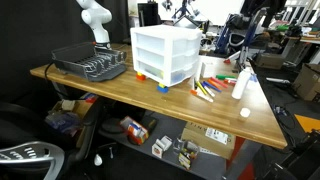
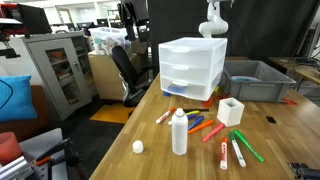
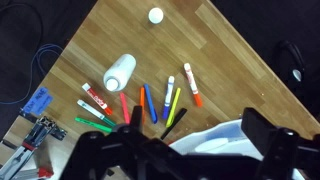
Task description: Open the top drawer
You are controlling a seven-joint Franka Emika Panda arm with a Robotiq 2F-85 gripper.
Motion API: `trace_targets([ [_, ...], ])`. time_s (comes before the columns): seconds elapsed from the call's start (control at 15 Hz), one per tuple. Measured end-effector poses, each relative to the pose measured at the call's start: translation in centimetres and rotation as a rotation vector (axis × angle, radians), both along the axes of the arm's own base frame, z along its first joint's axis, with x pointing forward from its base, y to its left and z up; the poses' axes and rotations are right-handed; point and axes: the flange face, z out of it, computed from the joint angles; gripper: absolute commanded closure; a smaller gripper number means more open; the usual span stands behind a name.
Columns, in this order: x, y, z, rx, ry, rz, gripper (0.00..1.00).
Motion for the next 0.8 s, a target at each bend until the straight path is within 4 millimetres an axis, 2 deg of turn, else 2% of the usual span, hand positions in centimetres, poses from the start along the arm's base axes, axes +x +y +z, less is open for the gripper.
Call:
trace_targets([
  [0.33, 0.5, 0.3, 0.0, 0.035, -0.04, -0.034, 0.0],
  [0.53, 1.8, 0.4, -0.4, 0.126, -0.148, -0.135, 0.0],
  [0.8, 3.9, 0.4, -2.1, 0.228, -0.288, -0.261, 0.0],
])
